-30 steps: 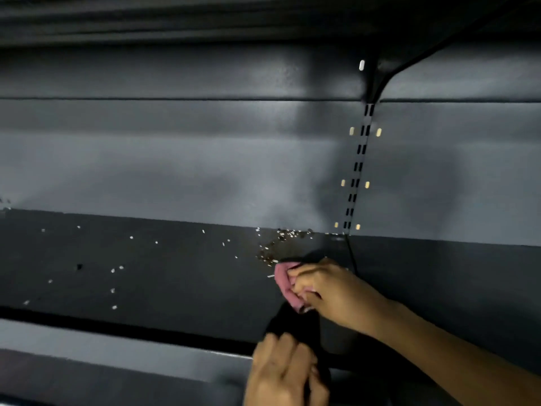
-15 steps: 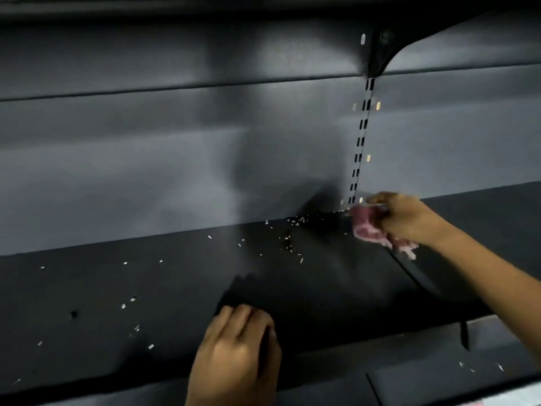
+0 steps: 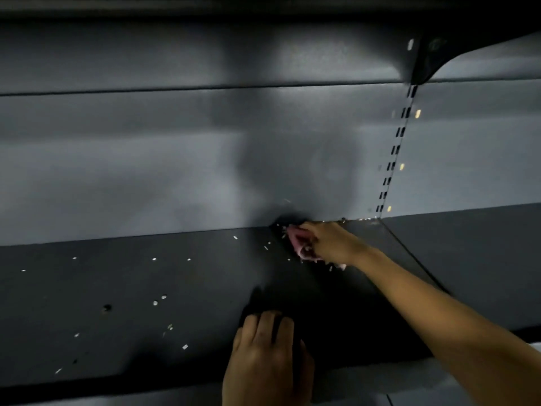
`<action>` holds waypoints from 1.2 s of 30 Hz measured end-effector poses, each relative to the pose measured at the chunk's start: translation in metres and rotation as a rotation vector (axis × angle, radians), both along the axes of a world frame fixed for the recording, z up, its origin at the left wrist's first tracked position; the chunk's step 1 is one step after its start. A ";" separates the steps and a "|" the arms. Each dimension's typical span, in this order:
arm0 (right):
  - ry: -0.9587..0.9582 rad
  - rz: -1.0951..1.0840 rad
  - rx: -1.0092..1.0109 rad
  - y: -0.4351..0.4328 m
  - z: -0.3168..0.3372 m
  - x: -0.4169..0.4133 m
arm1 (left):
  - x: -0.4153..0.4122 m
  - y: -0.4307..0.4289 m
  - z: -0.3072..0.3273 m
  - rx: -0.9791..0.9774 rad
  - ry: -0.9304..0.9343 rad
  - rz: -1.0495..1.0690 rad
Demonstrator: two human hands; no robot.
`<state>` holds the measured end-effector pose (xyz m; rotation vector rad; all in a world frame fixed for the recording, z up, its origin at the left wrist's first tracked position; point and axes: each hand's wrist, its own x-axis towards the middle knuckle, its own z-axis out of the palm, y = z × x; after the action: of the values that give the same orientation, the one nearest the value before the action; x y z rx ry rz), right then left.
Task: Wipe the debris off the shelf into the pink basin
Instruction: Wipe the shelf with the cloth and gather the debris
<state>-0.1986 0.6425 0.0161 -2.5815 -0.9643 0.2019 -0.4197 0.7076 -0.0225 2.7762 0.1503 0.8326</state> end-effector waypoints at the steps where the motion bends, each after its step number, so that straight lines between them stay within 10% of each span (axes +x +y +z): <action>1: 0.014 0.005 0.085 0.000 0.005 -0.001 | -0.001 0.002 0.000 -0.006 -0.024 -0.006; 5: -0.035 -0.224 0.341 -0.041 0.024 0.022 | 0.001 -0.001 0.000 0.006 -0.035 0.019; 13: -0.183 -0.497 -0.162 -0.071 -0.008 0.053 | 0.012 -0.012 0.002 0.035 -0.001 0.099; 21: -0.114 -0.323 -0.163 -0.004 0.003 0.016 | 0.016 -0.013 -0.003 0.089 -0.084 0.147; 29: -0.042 0.049 0.215 0.065 0.015 -0.024 | 0.008 -0.009 -0.001 0.064 0.042 0.140; 36: -0.123 -0.255 0.533 -0.052 0.056 0.025 | 0.009 -0.013 -0.003 0.047 -0.009 0.113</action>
<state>-0.1740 0.5900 0.0726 -2.2029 -0.6111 -0.2537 -0.4109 0.6951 -0.0258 2.8299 0.2917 0.8860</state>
